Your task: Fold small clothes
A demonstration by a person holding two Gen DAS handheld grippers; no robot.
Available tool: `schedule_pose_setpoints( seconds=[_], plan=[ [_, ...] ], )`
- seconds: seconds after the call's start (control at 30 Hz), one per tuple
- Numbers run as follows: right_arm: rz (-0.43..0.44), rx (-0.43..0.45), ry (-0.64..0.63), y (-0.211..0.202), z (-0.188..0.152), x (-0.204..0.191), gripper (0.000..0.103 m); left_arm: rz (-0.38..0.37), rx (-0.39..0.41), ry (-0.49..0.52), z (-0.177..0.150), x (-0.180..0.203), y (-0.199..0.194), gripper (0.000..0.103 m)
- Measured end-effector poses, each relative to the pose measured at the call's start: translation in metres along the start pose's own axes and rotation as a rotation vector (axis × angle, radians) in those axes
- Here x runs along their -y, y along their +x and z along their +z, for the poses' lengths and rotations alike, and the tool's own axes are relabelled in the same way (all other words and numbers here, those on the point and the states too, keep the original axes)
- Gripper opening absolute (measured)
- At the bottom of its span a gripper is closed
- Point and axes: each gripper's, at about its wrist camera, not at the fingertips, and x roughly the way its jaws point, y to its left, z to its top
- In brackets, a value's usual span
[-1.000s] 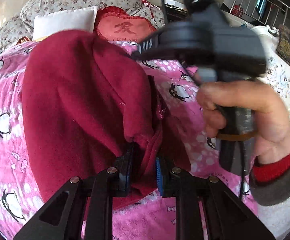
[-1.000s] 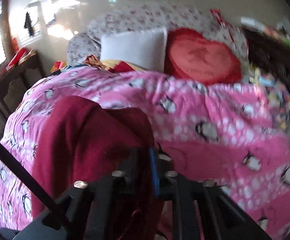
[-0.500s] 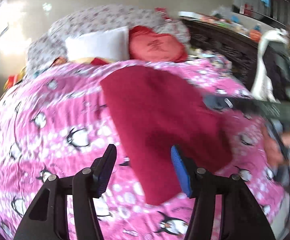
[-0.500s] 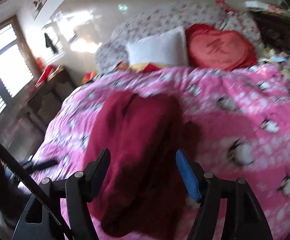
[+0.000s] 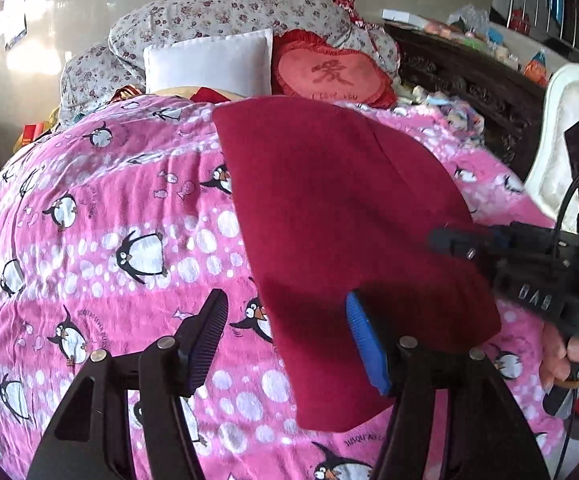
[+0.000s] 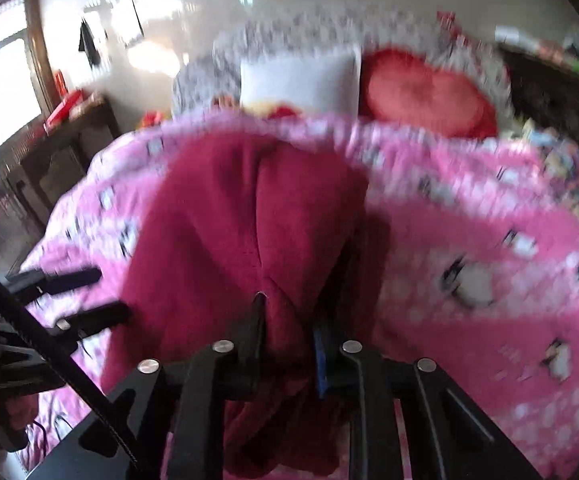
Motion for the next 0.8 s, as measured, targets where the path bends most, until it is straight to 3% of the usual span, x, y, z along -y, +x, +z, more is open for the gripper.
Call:
schedule_pose_setpoints(
  seconds=[0.1, 0.17, 0.2, 0.33, 0.43, 0.6, 0.8],
  plan=[
    [0.031, 0.019, 0.055, -0.015, 0.002, 0.008, 0.029, 0.007, 0.001, 0.011, 0.001, -0.001, -0.002, 0.061],
    [0.007, 0.071, 0.068, -0.033, 0.009, 0.009, 0.044, 0.024, 0.016, 0.019, 0.007, -0.002, -0.008, 0.061],
    [-0.01, 0.11, 0.058, -0.043, 0.014, 0.007, 0.045, 0.038, 0.035, 0.02, 0.011, -0.002, -0.011, 0.061],
    [0.008, 0.152, 0.044, -0.048, 0.035, -0.001, 0.044, 0.102, 0.086, 0.01, 0.03, -0.003, -0.011, 0.065],
    [0.017, 0.117, 0.028, -0.025, 0.048, -0.007, 0.032, 0.164, 0.089, 0.013, 0.04, -0.001, 0.002, 0.066],
    [-0.114, 0.019, -0.017, 0.03, 0.054, 0.004, 0.024, 0.16, 0.06, -0.013, 0.046, 0.001, 0.032, 0.066],
    [-0.04, 0.03, 0.068, 0.032, 0.054, 0.031, 0.025, 0.171, 0.076, 0.005, 0.046, 0.009, 0.042, 0.069]
  ],
)
